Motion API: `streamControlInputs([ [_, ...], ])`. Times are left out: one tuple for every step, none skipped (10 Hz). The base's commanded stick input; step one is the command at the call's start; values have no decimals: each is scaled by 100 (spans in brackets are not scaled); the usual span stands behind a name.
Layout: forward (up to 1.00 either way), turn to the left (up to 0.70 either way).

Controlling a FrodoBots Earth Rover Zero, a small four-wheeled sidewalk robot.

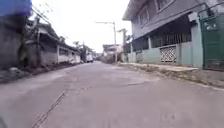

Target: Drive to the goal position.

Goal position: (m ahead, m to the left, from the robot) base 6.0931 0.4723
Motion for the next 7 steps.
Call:
streamControlInputs([
  [85,-18],
  [85,0],
  [85,0],
  [85,0],
  [85,0],
  [85,0],
  [85,0],
])
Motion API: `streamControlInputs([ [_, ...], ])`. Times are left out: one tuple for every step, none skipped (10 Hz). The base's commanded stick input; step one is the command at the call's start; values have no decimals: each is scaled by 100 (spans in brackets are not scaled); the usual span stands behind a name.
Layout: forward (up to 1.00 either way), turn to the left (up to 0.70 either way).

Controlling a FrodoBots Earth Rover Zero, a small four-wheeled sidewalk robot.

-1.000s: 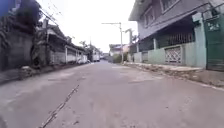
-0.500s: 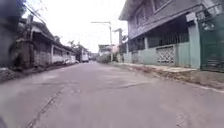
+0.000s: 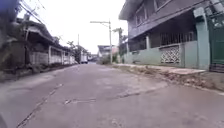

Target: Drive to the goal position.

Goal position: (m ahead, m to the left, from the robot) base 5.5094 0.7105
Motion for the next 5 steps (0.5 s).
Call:
streamControlInputs([
  [85,0],
  [85,0],
  [85,0],
  [85,0],
  [85,0],
])
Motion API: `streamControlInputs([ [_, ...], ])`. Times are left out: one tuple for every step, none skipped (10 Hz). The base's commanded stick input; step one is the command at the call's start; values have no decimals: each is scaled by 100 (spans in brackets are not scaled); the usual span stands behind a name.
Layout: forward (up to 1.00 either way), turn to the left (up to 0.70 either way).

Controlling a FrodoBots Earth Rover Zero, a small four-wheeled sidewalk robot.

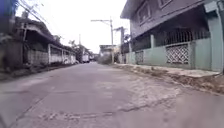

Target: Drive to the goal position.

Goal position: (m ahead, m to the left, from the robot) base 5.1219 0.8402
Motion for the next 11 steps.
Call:
streamControlInputs([
  [85,0],
  [85,0],
  [85,1],
  [85,0],
  [85,0],
  [85,1],
  [85,7],
  [85,6],
  [85,0],
  [85,0],
  [85,0],
])
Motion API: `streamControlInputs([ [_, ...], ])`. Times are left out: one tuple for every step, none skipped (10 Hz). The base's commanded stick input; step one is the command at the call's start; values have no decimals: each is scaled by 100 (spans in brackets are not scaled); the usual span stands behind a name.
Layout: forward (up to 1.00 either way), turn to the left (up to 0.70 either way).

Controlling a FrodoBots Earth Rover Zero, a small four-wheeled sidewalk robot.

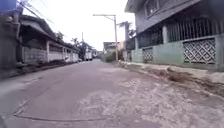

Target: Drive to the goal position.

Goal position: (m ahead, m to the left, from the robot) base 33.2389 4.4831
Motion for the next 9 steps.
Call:
streamControlInputs([
  [85,0],
  [85,0],
  [85,0],
  [85,0],
  [85,0],
  [85,0],
  [85,0],
  [85,0],
  [85,0],
])
